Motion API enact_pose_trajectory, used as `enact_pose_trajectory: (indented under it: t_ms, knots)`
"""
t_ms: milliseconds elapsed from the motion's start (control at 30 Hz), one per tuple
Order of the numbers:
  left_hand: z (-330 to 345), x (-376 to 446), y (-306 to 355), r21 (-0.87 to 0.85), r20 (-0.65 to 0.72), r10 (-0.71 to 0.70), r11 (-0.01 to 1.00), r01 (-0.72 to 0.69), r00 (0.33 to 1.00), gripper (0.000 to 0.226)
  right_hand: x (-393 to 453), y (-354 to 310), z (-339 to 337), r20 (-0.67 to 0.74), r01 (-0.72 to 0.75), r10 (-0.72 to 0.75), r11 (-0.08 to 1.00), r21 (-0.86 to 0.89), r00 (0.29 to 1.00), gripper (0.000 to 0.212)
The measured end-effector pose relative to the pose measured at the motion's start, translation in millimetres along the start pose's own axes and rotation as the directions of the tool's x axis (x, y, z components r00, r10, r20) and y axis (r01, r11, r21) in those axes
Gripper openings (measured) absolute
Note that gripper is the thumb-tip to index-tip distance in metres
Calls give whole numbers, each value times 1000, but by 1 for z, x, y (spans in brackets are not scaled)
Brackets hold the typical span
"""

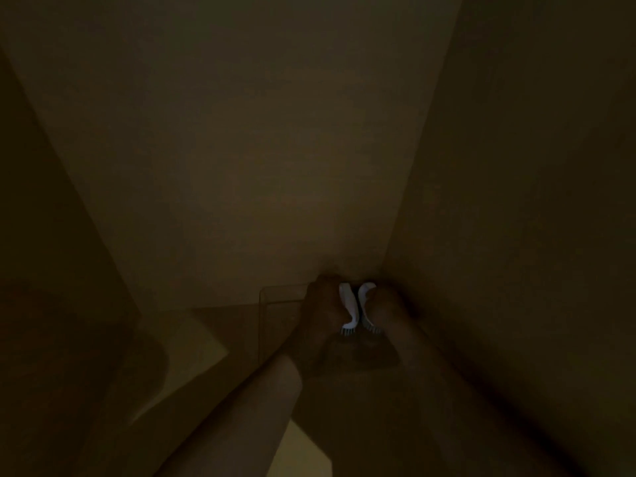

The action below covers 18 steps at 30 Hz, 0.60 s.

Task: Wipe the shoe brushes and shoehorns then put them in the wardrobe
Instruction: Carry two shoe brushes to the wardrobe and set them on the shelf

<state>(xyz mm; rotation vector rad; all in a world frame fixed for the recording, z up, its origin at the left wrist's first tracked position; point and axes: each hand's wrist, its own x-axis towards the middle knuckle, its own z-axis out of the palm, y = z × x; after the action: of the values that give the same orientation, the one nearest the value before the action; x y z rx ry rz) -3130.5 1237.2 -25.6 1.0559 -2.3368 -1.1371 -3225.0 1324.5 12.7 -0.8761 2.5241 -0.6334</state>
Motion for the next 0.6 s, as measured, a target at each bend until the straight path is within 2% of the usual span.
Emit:
enact_pose_trajectory:
  t_ms: [100, 200, 300, 500, 600]
  knots:
    - [-5, -6, 1, 108, 84, 19, 994, -28, 996, 76, -4, -1, -2, -16, 5, -5, 1000, 19, 1000, 33]
    - [-6, -7, 2, 207, 60, 77, 974, -88, 995, 80, -5, -1, -3, -13, 8, -7, 999, 45, 1000, 34]
    - [-7, -5, 1, 261, 56, 108, 958, -119, 993, 79, -8, -2, -5, -12, 8, -8, 999, 42, 1000, 34]
    - [-6, -3, 3, 278, 70, 72, 957, -89, 995, 74, -8, -2, -8, 2, 3, -3, 999, 48, 1000, 34]
    - [-7, -5, 5, 290, 102, 40, 955, -68, 994, 65, -7, -2, -7, -10, -14, 14, 997, 70, 1000, 35]
